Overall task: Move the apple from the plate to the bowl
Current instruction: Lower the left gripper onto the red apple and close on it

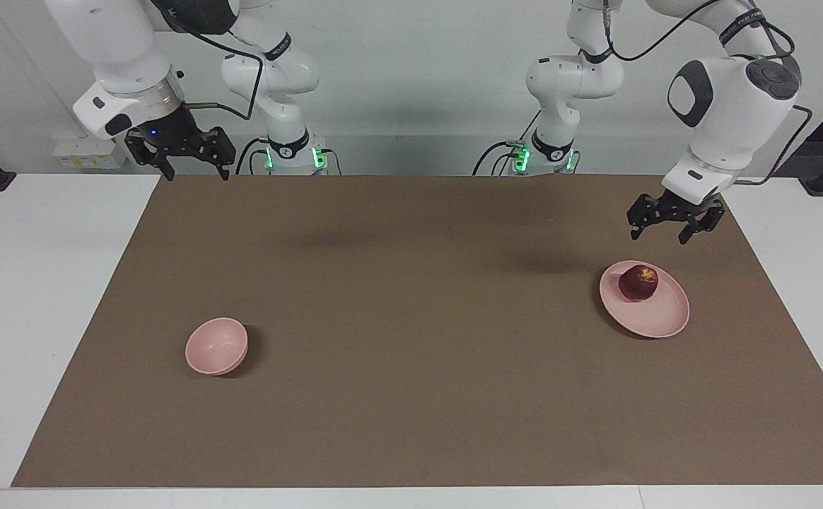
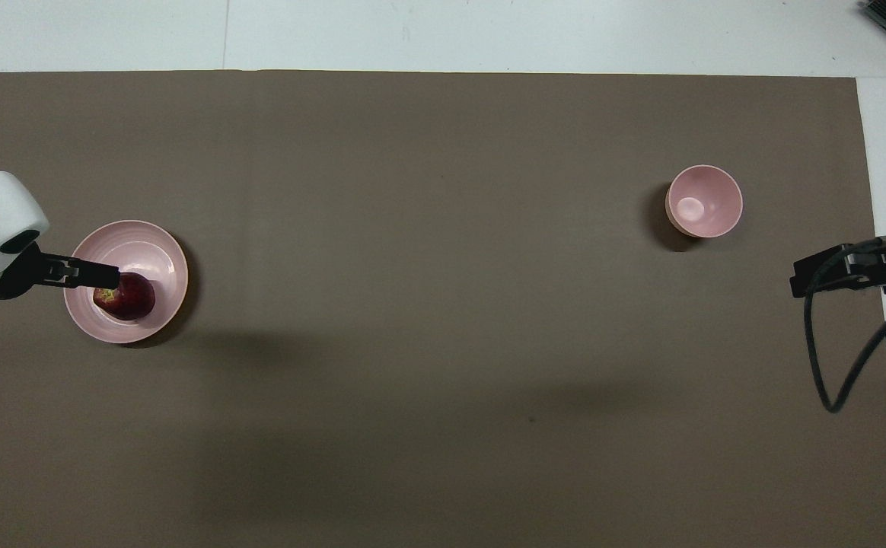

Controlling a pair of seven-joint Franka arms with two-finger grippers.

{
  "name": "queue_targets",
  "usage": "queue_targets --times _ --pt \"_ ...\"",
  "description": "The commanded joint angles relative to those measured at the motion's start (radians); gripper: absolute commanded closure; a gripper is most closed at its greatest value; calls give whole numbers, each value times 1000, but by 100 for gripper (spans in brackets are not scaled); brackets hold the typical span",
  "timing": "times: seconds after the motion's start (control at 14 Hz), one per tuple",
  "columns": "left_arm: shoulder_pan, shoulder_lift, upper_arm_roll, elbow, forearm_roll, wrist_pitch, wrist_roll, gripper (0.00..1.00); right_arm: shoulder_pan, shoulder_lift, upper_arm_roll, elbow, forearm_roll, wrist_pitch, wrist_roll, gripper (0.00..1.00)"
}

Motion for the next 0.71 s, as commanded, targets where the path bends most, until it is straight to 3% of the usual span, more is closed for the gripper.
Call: queue_targets --times 0.0,0.64 --pt "31 20 -1 -72 3 116 46 0 -9 -1 4 5 15 -18 -6 0" --pt "63 133 6 -191 3 377 47 0 -9 1 4 7 15 -6 -6 0"
